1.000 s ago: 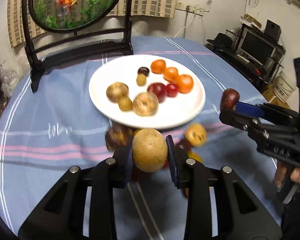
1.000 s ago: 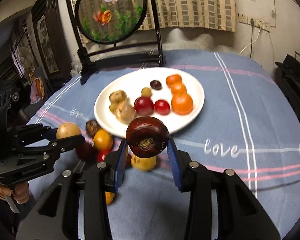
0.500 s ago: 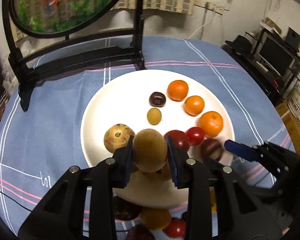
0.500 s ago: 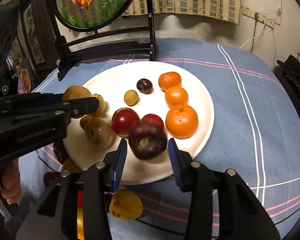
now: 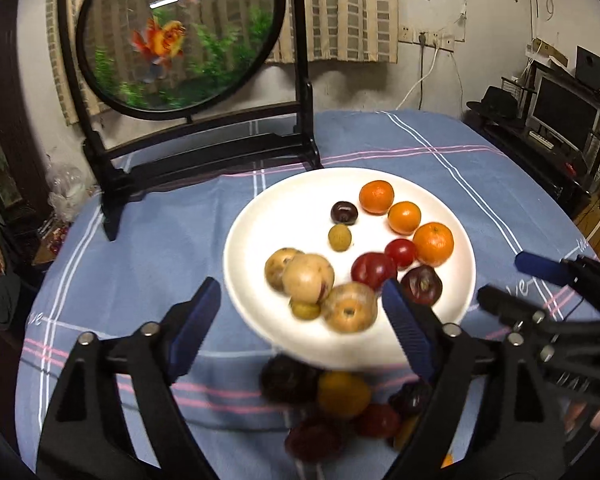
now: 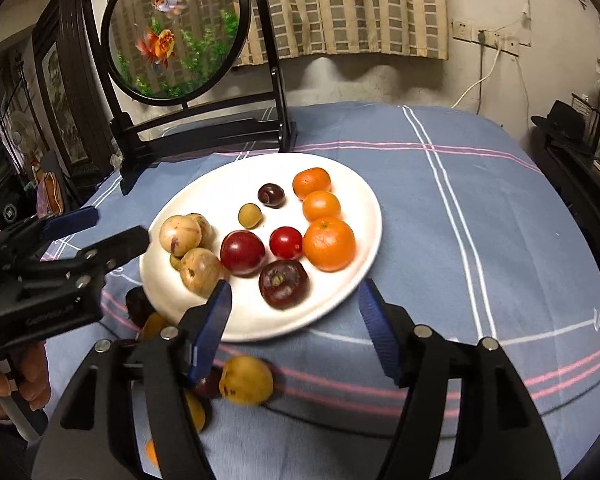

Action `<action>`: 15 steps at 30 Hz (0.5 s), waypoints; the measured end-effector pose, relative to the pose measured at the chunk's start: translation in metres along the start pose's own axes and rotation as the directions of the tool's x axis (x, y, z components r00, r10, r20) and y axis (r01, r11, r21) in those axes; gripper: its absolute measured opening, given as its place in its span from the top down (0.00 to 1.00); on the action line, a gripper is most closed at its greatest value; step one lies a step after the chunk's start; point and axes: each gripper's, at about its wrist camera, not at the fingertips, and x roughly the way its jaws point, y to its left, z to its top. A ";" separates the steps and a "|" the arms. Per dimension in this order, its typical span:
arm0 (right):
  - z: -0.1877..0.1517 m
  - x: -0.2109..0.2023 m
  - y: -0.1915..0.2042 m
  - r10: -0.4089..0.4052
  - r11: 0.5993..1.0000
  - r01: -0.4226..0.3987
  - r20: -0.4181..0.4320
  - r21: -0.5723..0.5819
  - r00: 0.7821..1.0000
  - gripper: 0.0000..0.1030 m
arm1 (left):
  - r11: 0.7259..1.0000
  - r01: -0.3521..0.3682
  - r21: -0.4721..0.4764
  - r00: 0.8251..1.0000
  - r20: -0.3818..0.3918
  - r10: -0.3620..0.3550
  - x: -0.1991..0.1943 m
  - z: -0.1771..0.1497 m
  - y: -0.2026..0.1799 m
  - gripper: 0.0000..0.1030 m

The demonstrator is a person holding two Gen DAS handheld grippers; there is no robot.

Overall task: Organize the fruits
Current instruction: 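Grasp a dark red plum with the left tool while the right tool grasps an orange-yellow fruit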

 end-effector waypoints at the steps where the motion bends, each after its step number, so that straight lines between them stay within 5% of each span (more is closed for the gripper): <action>1: -0.002 -0.003 0.000 -0.001 1.000 0.001 -0.001 -0.001 1.000 0.36 | 1.000 -0.007 0.000 1.000 0.005 0.007 -0.006 -0.006 0.001 0.14; 15: -0.053 -0.033 0.004 0.032 0.999 -0.032 -0.011 0.038 0.999 0.36 | 0.999 -0.041 -0.007 0.999 -0.033 0.041 -0.033 -0.083 0.012 0.10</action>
